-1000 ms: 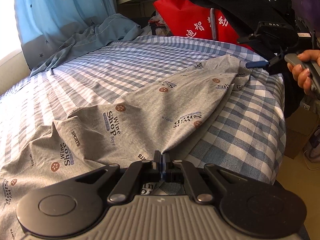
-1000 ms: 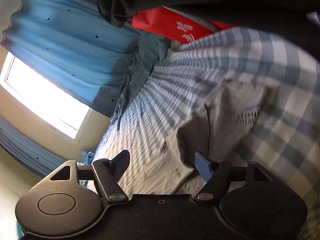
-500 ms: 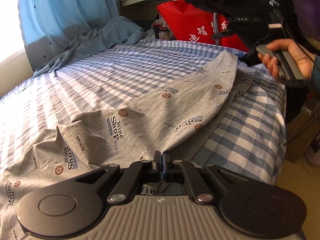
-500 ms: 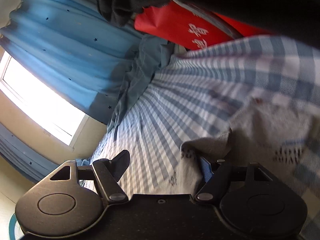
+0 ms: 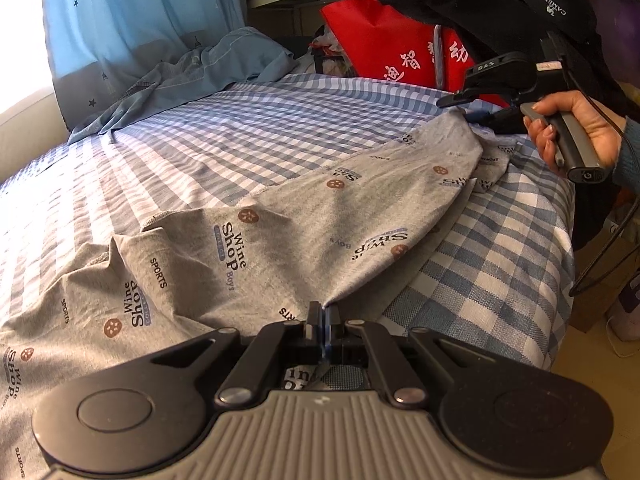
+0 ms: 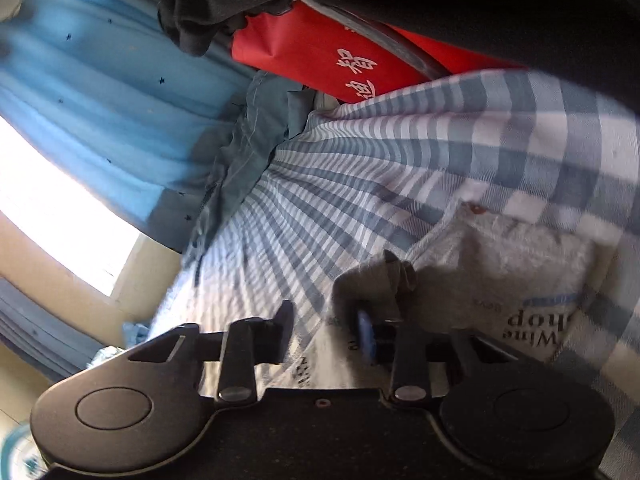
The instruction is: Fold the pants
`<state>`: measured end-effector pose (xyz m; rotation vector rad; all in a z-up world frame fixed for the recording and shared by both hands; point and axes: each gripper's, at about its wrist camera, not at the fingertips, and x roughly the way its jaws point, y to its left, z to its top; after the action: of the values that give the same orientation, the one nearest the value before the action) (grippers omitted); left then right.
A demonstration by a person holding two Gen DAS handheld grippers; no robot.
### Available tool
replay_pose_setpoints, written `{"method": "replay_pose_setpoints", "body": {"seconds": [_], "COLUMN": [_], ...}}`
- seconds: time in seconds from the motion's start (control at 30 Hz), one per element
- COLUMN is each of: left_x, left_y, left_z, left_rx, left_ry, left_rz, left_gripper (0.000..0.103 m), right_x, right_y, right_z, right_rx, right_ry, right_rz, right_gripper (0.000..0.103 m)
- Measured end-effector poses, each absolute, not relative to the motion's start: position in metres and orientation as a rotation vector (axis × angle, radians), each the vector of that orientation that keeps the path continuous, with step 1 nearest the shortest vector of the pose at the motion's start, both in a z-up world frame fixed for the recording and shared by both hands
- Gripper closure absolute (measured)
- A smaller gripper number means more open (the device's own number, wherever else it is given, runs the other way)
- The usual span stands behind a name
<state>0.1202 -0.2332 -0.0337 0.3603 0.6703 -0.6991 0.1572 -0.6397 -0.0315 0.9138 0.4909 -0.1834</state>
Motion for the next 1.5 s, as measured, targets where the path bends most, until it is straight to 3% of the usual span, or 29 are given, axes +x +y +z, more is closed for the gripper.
{"method": "replay_pose_setpoints", "body": {"seconds": [0.03,0.07,0.23,0.43,0.53,0.67,0.77,0.87,0.93,1.0,1.13,1.5], "left_x": [0.120,0.120,0.117,0.113,0.113,0.118,0.119,0.118,0.115,0.109,0.102,0.111], "left_y": [-0.234,-0.234,-0.237,-0.255,-0.268,-0.280,-0.277,-0.270,-0.266,-0.263,-0.260,-0.247], "left_z": [-0.034,-0.033,-0.021,-0.006,-0.013,-0.036,-0.042,-0.039,-0.035,-0.031,-0.026,-0.028], "left_rx": [0.359,0.352,0.327,0.352,0.377,0.390,0.359,0.329,0.325,0.324,0.312,0.313], "left_ry": [0.671,0.671,0.616,0.561,0.568,0.652,0.681,0.693,0.675,0.643,0.606,0.631], "left_rz": [-0.696,-0.693,-0.690,-0.746,-0.764,-0.754,-0.759,-0.782,-0.786,-0.773,-0.748,-0.656], "left_gripper": [0.103,0.103,0.103,0.103,0.103,0.103,0.101,0.081,0.051,0.036,0.018,0.015], "right_x": [0.161,0.165,0.173,0.155,0.150,0.155,0.147,0.126,0.113,0.104,0.095,0.083], "right_y": [-0.638,-0.638,-0.639,-0.637,-0.641,-0.646,-0.648,-0.655,-0.658,-0.662,-0.654,-0.576], "right_z": [-0.029,-0.028,-0.019,0.034,0.040,0.006,-0.016,-0.018,-0.017,-0.017,-0.022,-0.050], "right_rx": [0.869,0.826,0.736,0.455,0.341,0.285,0.301,0.356,0.363,0.368,0.222,-0.108], "right_ry": [0.499,0.509,0.513,0.456,0.492,0.614,0.635,0.570,0.535,0.528,0.602,0.572], "right_rz": [-0.203,-0.214,-0.228,-0.266,-0.309,-0.345,-0.356,-0.356,-0.381,-0.413,-0.483,-0.347], "right_gripper": [0.096,0.100,0.102,0.102,0.102,0.099,0.082,0.057,0.040,0.036,0.032,0.027]}}
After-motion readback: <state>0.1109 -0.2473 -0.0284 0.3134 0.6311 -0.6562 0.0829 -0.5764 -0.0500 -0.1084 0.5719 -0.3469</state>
